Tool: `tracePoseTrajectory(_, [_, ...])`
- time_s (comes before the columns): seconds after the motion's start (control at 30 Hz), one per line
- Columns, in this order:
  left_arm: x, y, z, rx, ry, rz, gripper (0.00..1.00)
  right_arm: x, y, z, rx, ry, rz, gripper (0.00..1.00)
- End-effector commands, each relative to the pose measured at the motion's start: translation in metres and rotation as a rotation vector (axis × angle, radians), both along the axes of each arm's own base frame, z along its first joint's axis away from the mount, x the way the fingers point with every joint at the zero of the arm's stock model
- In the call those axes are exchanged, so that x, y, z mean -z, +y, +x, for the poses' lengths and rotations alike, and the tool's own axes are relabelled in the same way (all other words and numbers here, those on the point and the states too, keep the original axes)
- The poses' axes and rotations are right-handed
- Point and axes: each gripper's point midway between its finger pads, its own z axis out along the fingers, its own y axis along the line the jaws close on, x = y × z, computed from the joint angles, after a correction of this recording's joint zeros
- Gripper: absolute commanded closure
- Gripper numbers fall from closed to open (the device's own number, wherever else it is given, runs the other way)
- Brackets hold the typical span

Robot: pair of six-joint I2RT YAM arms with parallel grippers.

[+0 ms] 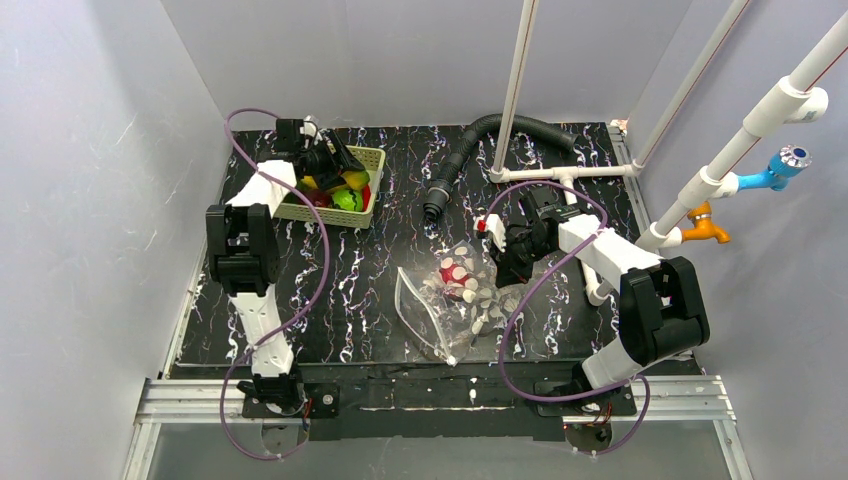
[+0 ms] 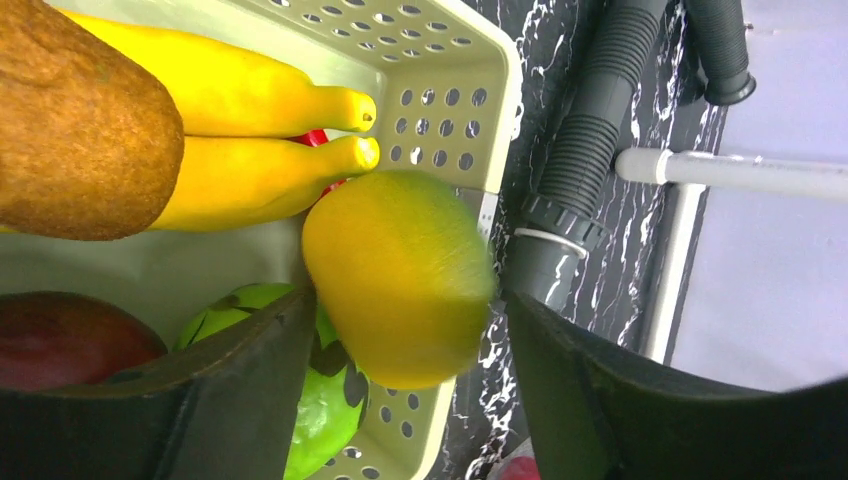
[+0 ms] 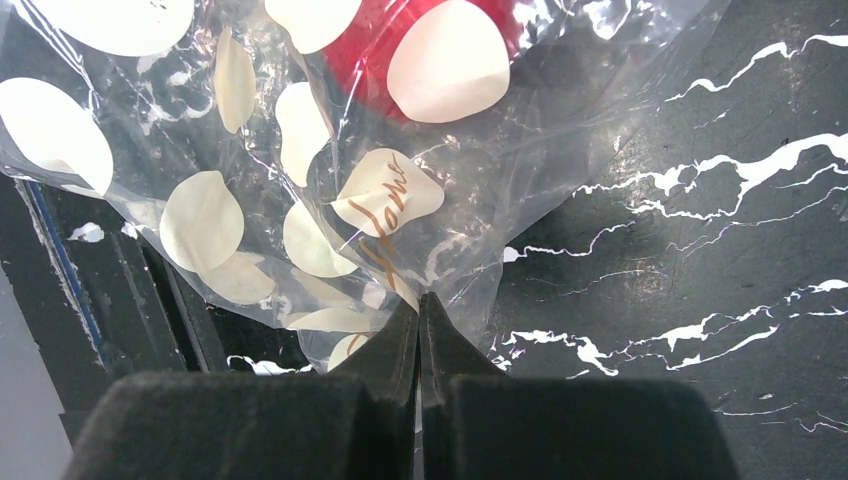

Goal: Open the zip-top bag and remove the fake food
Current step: Place the fake fruit in the bin.

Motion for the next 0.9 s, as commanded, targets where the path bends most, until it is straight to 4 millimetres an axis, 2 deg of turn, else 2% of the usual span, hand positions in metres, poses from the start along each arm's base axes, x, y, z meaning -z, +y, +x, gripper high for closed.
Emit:
tracePoseTrajectory(0.0, [-0.017,0.001,0.006,0.005,-0.016,0.037,0.27,-0.009,0.002,-0.002,-0.01,-0.004,0.029,0.99])
tracePoseTrajectory(0.1, [-0.019,0.001,0.005,0.014,-0.02,0.05,0.19,-0.009,0.002,-0.002,-0.011,-0.005,0.032,0.99])
tracePoseTrajectory(0.27, [-0.028,0.002,0.002,0.027,-0.057,0.071,0.17,-0.009,0.002,-0.002,-0.012,-0.004,0.031,0.99])
tracePoseTrajectory(0.37, [-0.046,0.006,-0.002,0.022,-0.114,0.095,0.15,-0.01,0.002,-0.002,-0.012,-0.006,0.033,0.99])
tracePoseTrajectory(0.43, [-0.066,0.009,-0.007,0.01,-0.169,0.115,0.07,-0.01,0.002,-0.002,-0.013,-0.005,0.034,0.99])
tracePoseTrajectory(0.57, [-0.094,0.015,-0.029,-0.007,-0.264,0.143,0.02,-0.01,0.003,-0.003,-0.013,-0.006,0.035,0.99])
tracePoseTrajectory(0.63, [-0.1,0.017,-0.042,-0.018,-0.292,0.15,0.02,-0.01,0.003,-0.003,-0.014,-0.005,0.035,0.99])
tracePoseTrajectory(0.73, [-0.105,0.018,-0.063,-0.024,-0.317,0.142,0.02,-0.009,0.003,-0.003,-0.015,-0.003,0.035,0.99])
tracePoseTrajectory(0.87, [-0.099,0.02,-0.093,-0.043,-0.313,0.117,0.02,-0.01,0.003,-0.004,-0.019,-0.006,0.04,0.99])
